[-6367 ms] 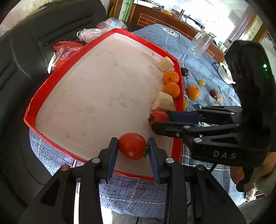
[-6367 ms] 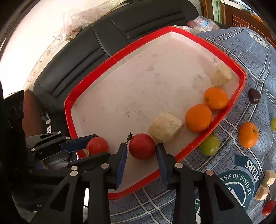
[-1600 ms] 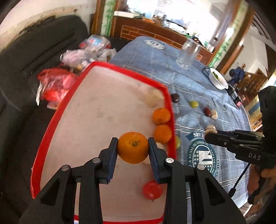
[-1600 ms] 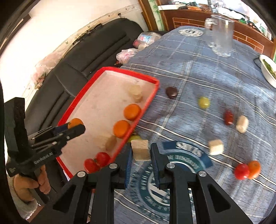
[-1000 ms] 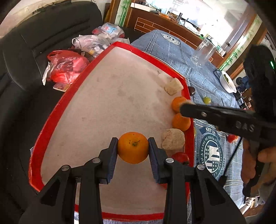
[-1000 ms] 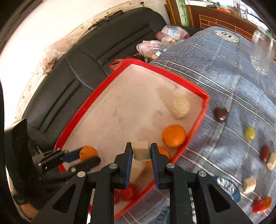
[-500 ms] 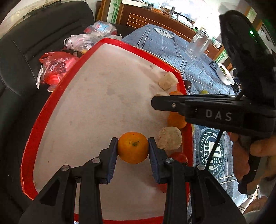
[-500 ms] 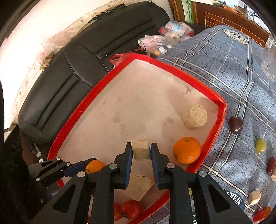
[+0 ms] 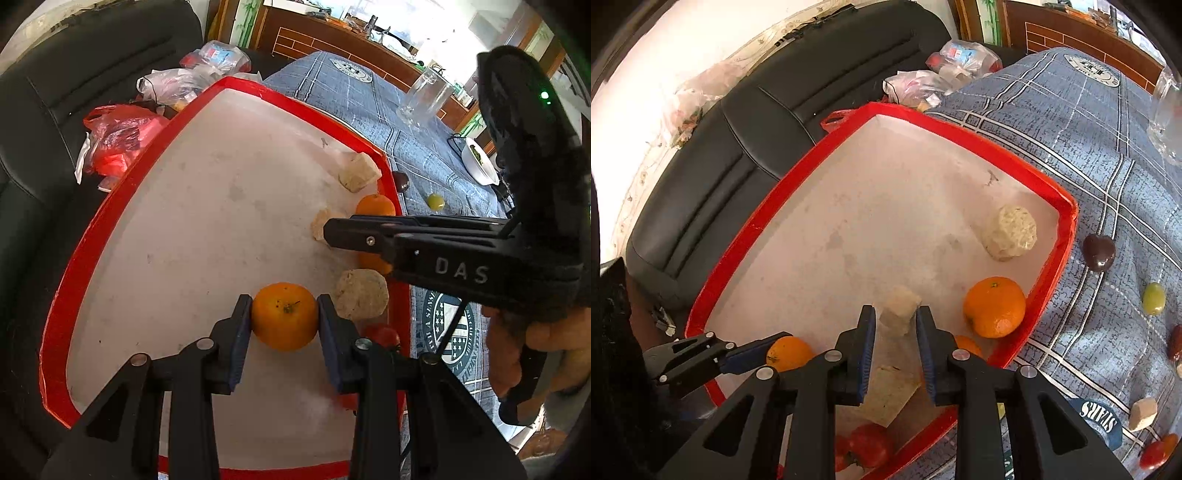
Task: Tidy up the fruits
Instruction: 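Carry orange with left gripper into red tray while right gripper carries cube there, release both, then move left gripper to another beige cube while right gripper moves to another orange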
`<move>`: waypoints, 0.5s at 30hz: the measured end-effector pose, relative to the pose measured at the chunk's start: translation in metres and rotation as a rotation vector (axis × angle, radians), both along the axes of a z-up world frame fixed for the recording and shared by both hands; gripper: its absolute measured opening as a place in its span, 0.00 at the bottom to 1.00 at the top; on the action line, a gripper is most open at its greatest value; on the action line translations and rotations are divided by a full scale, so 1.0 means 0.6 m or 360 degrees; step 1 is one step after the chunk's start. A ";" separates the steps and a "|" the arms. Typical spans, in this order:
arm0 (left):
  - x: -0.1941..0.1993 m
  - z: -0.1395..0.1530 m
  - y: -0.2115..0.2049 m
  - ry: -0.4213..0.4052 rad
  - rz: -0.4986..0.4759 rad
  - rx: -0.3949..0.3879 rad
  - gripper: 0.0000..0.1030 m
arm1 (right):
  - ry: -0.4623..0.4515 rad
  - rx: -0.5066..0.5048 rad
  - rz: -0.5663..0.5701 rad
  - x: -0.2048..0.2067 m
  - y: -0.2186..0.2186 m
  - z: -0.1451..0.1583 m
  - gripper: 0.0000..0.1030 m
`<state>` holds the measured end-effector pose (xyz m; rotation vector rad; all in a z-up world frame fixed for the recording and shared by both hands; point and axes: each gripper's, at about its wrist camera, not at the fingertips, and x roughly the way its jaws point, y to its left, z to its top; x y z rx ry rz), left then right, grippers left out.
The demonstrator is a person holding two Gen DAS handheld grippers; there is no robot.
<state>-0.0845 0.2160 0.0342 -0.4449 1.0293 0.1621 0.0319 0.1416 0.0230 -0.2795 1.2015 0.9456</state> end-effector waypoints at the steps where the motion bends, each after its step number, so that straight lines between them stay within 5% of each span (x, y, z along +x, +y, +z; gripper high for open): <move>1: -0.001 0.000 0.000 0.0001 -0.0001 -0.0003 0.32 | 0.0004 0.0008 -0.0003 -0.001 -0.002 0.003 0.27; 3: -0.001 0.000 0.000 0.0002 -0.0001 -0.0011 0.37 | 0.0002 0.0031 -0.0011 -0.004 -0.011 0.011 0.34; 6: -0.005 0.006 -0.003 -0.0022 0.0004 -0.0010 0.56 | -0.0017 0.0066 -0.0027 -0.010 -0.027 0.027 0.34; 15: 0.000 0.043 -0.018 -0.0107 -0.0015 0.0045 0.57 | -0.0087 0.0151 -0.0188 -0.020 -0.125 0.071 0.39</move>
